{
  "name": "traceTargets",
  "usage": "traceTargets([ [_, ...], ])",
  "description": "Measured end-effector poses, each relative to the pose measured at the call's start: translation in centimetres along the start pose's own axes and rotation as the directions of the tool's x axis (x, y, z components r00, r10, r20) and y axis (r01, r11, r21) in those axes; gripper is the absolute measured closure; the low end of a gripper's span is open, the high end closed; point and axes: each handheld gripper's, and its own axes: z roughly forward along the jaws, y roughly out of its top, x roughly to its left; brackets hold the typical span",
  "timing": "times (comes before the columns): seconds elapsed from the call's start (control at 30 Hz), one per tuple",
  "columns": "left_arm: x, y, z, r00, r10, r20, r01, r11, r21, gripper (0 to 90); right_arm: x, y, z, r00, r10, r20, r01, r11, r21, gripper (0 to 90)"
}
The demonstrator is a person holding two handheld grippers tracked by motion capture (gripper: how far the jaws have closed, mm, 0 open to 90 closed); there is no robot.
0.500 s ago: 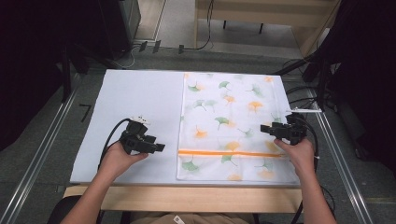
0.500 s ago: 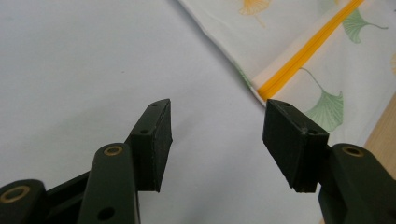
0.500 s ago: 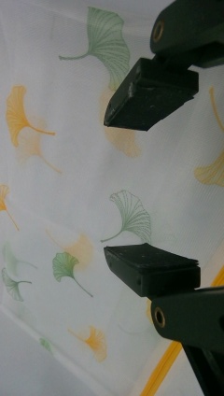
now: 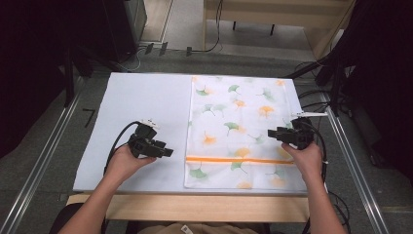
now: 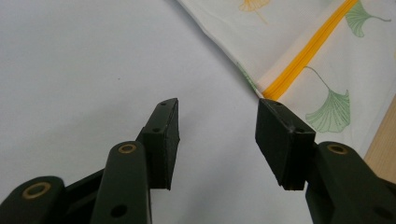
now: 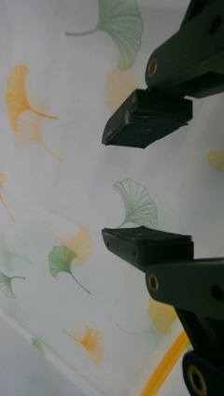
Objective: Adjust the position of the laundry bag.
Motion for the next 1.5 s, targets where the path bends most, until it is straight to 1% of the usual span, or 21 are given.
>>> traceTargets([
  [0.03, 0.2, 0.2, 0.1, 0.9997, -0.003, 0.023, 0.003, 1.0, 0.0, 50.2, 0.1, -0.2, 0.1, 1.0, -0.002, -0.003, 0.002, 1.0, 0.004, 49.8],
  [0.07, 0.2, 0.2, 0.1, 0.9997, -0.003, 0.023, 0.003, 1.0, 0.0, 49.6, 0.2, -0.2, 0.1, 1.0, -0.008, -0.001, 0.008, 1.0, 0.004, 49.9],
  [0.1, 0.1, 0.4, 0.3, 0.9991, -0.011, 0.041, 0.012, 0.9998, -0.013, 48.6, 0.2, -0.2, 0.1, 0.9999, -0.012, 0.005, 0.012, 1.0, 0.004, 49.9],
  [0.2, 0.0, 0.5, 0.4, 0.9987, -0.008, 0.051, 0.009, 0.9999, -0.012, 47.1, 0.1, -0.3, 0.0, 1.0, -0.005, -0.006, 0.005, 1.0, 0.004, 50.9],
  [0.23, -0.3, 0.6, 0.5, 0.9993, -0.01, 0.036, 0.01, 0.9999, -0.004, 46.9, 0.0, -0.4, 0.0, 0.9999, -0.002, -0.015, 0.002, 1.0, 0.008, 51.1],
  [0.3, -0.6, 0.6, 0.2, 0.9996, 0.001, 0.026, 0.0, 1.0, -0.01, 48.4, -0.3, -0.8, -0.1, 1.0, 0.001, -0.001, -0.001, 0.999, 0.036, 51.8],
  [0.33, -0.6, 0.6, 0.2, 0.9996, 0.001, 0.026, 0.0, 1.0, -0.01, 48.4, -0.3, -0.8, -0.1, 1.0, 0.001, -0.001, -0.001, 0.999, 0.036, 51.8],
  [0.37, -0.7, 0.5, 0.1, 0.9996, 0.009, 0.027, -0.008, 0.9998, -0.02, 48.1, -0.5, -1.0, -0.2, 0.9999, 0.003, 0.015, -0.004, 0.999, 0.034, 52.2],
  [0.47, -0.6, 0.3, 0.2, 0.9991, -0.007, 0.041, 0.008, 0.9996, -0.028, 46.4, -0.8, -0.9, -0.5, 0.9997, 0.023, 0.013, -0.023, 1.0, 0.016, 52.4],
  [0.5, -0.5, 0.3, 0.2, 0.9983, -0.023, 0.053, 0.025, 0.9992, -0.031, 46.2, -0.7, -0.9, -0.5, 0.9997, 0.022, 0.012, -0.022, 1.0, 0.014, 52.3],
  [0.53, -0.5, 0.3, 0.2, 0.9983, -0.023, 0.053, 0.025, 0.9992, -0.031, 46.2, -0.7, -0.9, -0.5, 0.9997, 0.022, 0.012, -0.022, 1.0, 0.014, 52.3],
  [0.57, -0.6, 0.4, 0.2, 0.9988, -0.011, 0.048, 0.013, 0.9992, -0.039, 46.2, -0.6, -0.9, -0.4, 0.9998, 0.004, 0.021, -0.005, 1.0, 0.015, 51.6],
  [0.67, -0.7, 0.5, 0.3, 0.9987, -0.009, 0.051, 0.011, 0.9991, -0.041, 46.7, -0.5, -0.9, -0.1, 0.9995, -0.012, 0.031, 0.011, 1.0, 0.021, 50.6],
  [0.77, -0.8, 0.6, 0.4, 0.9988, -0.01, 0.047, 0.012, 0.999, -0.042, 46.5, -0.5, -0.9, 0.0, 0.9993, -0.014, 0.035, 0.013, 1.0, 0.027, 50.5],
  [0.87, -0.8, 0.7, 0.5, 0.9991, -0.003, 0.043, 0.005, 0.9991, -0.043, 45.7, -0.3, -1.1, 0.0, 0.9987, -0.036, 0.035, 0.035, 0.999, 0.032, 52.4],
  [0.93, -0.9, 0.8, 0.6, 0.9991, -0.008, 0.042, 0.01, 0.9989, -0.046, 45.5, -0.4, -1.1, 0.0, 0.9993, -0.029, 0.021, 0.028, 0.999, 0.036, 54.0],
  [0.97, -0.9, 0.9, 0.7, 0.999, -0.008, 0.045, 0.01, 0.9991, -0.042, 45.2, -0.5, -1.1, 0.1, 0.9995, -0.028, 0.017, 0.027, 0.999, 0.034, 53.9],
  [1.1, -1.1, 1.2, 1.3, 0.999, -0.013, 0.043, 0.015, 0.9991, -0.041, 43.5, -0.6, -1.4, 0.0, 0.9981, -0.045, 0.043, 0.043, 0.998, 0.041, 53.1],
  [1.27, -1.3, 1.6, 1.7, 0.9986, -0.007, 0.051, 0.009, 0.9994, -0.033, 43.4, -0.9, -1.5, -0.4, 0.9975, -0.034, 0.062, 0.033, 0.999, 0.027, 51.9],
  [1.37, -1.6, 1.9, 2.6, 0.9986, 0.001, 0.053, 0.001, 0.9998, -0.021, 43.5, -1.3, -1.8, -0.8, 0.9963, -0.027, 0.082, 0.025, 0.999, 0.022, 51.4],
  [1.5, -1.6, 2.2, 3.5, 0.999, -0.011, 0.044, 0.012, 0.9999, -0.009, 42.7, -1.7, -2.1, -1.1, 0.995, -0.028, 0.095, 0.026, 0.999, 0.022, 51.7],
])
